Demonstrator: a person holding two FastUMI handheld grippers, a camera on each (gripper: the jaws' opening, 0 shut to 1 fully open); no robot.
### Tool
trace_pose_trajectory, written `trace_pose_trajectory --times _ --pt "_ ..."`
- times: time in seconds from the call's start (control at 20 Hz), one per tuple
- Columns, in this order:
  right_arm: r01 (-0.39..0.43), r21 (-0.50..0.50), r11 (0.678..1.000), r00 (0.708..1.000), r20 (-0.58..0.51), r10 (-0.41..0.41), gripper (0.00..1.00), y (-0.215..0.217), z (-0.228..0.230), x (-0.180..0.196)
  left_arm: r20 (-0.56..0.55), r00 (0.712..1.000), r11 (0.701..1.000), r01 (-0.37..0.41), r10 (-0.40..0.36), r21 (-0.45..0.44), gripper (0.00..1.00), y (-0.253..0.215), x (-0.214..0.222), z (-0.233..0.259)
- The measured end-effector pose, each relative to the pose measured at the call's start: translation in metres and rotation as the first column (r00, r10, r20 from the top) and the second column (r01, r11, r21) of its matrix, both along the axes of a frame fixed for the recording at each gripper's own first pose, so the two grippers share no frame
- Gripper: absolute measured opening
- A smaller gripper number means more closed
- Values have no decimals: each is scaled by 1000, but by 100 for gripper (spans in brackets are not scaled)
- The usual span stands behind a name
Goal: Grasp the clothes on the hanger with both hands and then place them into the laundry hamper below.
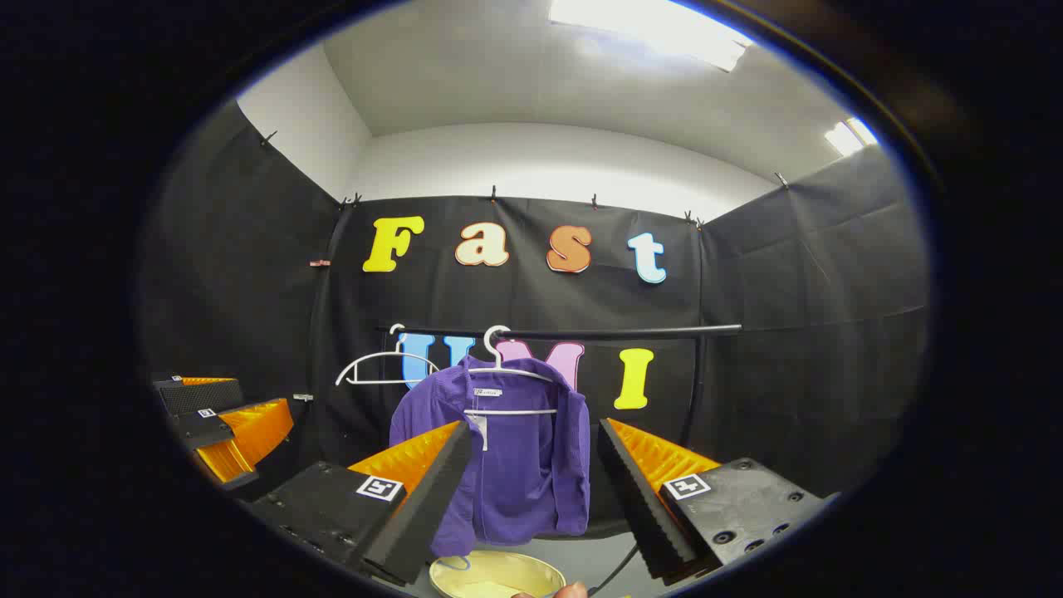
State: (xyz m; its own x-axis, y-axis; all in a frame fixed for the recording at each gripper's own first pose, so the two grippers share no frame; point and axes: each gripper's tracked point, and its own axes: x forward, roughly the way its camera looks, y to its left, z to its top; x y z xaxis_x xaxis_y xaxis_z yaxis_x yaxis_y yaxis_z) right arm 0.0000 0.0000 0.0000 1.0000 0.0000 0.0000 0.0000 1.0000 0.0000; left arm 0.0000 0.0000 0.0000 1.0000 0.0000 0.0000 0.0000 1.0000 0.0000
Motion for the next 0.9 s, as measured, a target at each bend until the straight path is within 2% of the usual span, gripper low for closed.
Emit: trace_pose_trajectory --times 0.65,0.9 --pt "-6 -36 999 1000 28 7 98 -4 1 4 -3 1000 999 19 -19 39 96 -3 -2 -1" --pt "-9 0 1000 1000 17 9 98 -4 -6 7 -30 999 999 31 -30 44 97 -2 -3 -5"
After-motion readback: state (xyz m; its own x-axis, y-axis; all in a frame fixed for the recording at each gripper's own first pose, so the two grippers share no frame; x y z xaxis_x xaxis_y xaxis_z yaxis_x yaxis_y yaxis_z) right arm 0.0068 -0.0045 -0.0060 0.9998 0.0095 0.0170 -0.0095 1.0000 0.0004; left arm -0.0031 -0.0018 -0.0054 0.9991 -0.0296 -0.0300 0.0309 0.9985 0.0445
